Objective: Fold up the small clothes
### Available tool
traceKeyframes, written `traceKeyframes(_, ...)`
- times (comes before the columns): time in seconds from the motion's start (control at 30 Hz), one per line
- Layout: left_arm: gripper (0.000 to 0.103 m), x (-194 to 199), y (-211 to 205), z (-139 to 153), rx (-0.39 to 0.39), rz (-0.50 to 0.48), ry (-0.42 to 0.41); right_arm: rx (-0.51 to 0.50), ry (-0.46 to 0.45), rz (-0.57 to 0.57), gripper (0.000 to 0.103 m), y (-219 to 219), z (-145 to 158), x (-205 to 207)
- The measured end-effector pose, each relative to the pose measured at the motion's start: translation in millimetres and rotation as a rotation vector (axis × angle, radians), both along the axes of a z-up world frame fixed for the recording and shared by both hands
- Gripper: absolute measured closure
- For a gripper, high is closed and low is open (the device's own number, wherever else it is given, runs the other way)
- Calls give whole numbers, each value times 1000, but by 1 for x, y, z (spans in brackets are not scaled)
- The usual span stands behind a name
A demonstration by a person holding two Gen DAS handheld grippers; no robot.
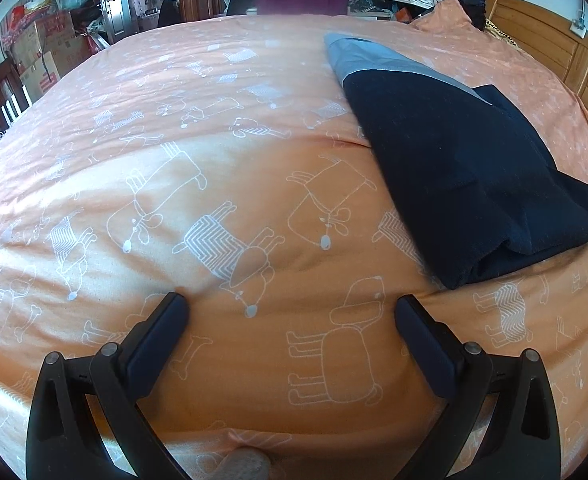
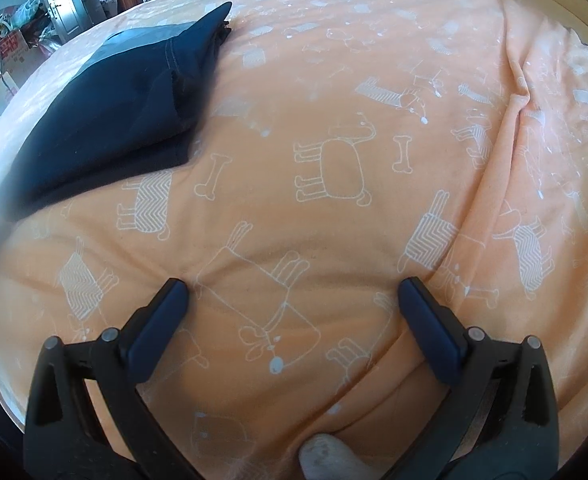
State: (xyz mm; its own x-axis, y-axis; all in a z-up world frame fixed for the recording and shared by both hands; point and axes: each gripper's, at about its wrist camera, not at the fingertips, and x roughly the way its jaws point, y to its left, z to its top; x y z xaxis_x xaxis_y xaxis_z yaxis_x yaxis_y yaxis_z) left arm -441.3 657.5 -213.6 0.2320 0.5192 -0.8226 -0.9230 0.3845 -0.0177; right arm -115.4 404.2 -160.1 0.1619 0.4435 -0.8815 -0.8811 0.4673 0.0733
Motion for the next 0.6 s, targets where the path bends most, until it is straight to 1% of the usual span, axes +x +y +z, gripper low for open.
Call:
traceKeyframes(0.27,0,0,0,0,1,2,-3,20,-3,-20,0,0,0,1)
traceKeyframes(0.6,0,1,-3,2,2,8,-14,17,7,-24,0,0,0,2)
